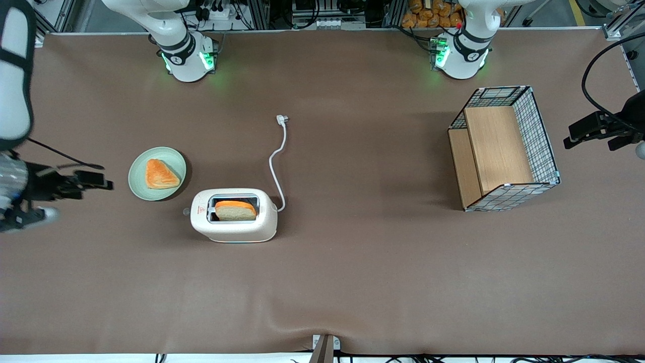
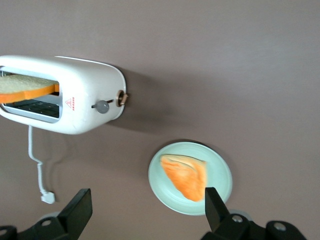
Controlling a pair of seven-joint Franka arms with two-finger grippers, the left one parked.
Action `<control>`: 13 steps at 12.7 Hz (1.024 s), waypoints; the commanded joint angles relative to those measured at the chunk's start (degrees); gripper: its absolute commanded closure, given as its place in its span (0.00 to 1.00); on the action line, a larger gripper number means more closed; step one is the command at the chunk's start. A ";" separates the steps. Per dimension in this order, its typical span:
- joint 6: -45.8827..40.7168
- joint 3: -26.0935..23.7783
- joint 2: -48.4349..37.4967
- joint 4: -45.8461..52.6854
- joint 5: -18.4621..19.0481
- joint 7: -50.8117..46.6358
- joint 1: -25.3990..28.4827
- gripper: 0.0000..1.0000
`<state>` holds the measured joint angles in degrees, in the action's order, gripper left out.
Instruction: Press toaster button with right arm
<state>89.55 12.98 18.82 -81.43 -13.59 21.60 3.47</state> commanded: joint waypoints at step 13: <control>-3.85 -9.28 -20.49 -13.67 7.96 -22.12 -4.26 0.00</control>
<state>86.35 5.82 1.13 -92.92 -6.89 1.76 1.40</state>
